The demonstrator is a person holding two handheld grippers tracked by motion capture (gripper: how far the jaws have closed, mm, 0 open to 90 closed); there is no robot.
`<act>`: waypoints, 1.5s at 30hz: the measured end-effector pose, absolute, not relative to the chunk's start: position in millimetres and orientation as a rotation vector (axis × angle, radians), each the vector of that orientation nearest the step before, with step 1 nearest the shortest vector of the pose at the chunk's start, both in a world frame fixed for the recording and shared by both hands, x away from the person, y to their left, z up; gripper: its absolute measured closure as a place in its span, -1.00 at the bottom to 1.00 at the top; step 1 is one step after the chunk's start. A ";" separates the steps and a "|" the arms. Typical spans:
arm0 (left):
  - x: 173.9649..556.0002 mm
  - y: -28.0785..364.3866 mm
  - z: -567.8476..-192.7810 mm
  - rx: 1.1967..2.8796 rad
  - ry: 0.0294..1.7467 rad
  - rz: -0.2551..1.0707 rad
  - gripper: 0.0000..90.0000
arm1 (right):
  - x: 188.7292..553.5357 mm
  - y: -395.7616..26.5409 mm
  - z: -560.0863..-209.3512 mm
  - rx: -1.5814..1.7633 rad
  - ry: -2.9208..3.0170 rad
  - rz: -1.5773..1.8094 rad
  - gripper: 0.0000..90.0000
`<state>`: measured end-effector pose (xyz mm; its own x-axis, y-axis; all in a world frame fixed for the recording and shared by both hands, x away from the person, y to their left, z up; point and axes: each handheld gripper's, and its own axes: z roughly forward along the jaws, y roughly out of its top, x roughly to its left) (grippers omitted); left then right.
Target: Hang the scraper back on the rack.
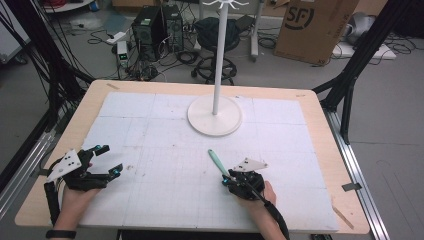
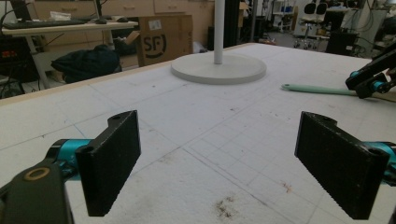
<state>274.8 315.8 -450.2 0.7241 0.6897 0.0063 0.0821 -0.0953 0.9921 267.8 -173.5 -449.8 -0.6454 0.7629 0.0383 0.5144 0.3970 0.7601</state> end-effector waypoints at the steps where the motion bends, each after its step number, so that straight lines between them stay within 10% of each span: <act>1: 274.8 315.8 -450.2 1.609 0.638 0.572 -0.67 | 268.0 -173.1 -449.5 1.119 2.342 1.103 0.53; 30: 274.6 315.3 -450.1 1.610 0.641 0.576 -0.67 | 279.3 -195.3 -437.6 1.149 2.334 1.291 0.81; 45: 274.7 315.4 -450.2 1.609 0.640 0.576 -0.67 | 299.7 -238.0 -358.9 1.139 2.211 1.510 0.81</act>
<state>274.7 315.4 -450.2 0.7216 0.6923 0.0086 0.0820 -0.0977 0.9918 299.7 -238.0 -358.9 -0.6710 0.7061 0.2263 0.4675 0.1660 0.8682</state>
